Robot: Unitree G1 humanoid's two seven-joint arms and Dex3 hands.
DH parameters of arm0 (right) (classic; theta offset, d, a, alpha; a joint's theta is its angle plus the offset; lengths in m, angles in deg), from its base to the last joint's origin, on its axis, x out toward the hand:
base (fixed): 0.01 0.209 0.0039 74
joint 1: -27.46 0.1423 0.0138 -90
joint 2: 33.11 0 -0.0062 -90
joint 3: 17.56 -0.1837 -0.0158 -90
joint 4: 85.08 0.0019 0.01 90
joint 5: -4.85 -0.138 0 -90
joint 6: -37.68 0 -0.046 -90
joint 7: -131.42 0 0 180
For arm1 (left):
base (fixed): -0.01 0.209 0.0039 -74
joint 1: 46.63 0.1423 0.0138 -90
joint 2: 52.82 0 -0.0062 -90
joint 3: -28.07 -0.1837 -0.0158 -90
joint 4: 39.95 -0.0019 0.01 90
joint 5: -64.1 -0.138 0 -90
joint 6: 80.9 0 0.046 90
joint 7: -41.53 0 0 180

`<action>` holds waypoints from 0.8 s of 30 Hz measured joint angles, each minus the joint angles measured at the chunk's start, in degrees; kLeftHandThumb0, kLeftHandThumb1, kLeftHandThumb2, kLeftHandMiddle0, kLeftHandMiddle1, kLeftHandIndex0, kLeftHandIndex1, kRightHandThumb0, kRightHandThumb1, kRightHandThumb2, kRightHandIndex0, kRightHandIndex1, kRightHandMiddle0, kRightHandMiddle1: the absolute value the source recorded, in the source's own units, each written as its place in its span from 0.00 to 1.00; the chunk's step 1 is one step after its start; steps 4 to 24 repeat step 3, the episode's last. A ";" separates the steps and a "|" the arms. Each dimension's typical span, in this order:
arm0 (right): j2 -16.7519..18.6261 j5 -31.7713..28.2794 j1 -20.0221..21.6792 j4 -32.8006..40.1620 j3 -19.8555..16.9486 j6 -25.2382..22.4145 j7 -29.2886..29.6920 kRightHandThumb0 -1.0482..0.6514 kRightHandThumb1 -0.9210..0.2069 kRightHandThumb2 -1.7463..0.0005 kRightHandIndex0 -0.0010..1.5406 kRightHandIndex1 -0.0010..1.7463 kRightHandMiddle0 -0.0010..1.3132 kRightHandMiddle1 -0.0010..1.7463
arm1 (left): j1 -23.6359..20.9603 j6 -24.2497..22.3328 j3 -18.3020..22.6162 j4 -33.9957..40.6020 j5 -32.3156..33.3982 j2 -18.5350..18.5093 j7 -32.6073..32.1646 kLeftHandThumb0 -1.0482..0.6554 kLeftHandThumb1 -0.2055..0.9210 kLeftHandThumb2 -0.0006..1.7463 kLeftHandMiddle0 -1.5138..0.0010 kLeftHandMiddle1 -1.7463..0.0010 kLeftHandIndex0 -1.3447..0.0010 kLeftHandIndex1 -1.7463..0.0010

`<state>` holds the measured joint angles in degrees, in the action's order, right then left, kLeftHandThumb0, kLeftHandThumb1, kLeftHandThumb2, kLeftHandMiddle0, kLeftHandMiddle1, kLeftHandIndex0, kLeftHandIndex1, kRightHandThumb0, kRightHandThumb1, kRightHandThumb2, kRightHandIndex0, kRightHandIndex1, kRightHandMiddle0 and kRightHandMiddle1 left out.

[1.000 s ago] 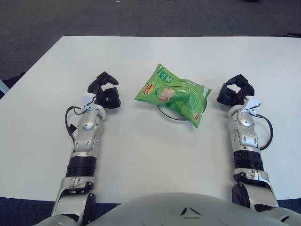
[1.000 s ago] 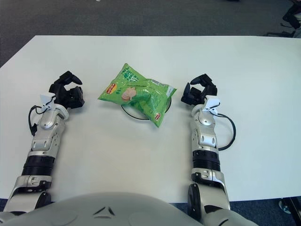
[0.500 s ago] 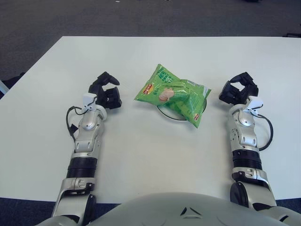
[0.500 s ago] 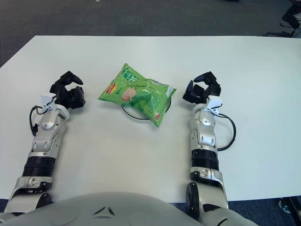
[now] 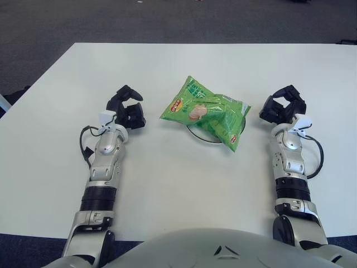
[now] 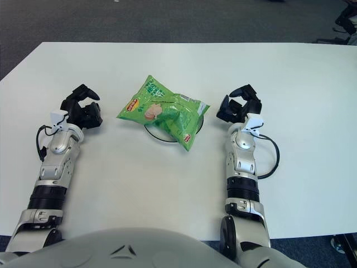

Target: Put the snack into the plate.

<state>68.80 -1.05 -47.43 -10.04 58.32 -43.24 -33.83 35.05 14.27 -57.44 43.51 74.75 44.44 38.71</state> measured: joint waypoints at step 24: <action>0.00 0.01 0.00 0.00 0.02 -0.01 -0.11 0.30 0.66 0.14 0.87 1.00 0.56 1.00 | 0.03 0.00 -0.02 0.11 -0.07 0.05 -0.71 0.32 0.41 0.79 0.09 0.00 0.51 0.00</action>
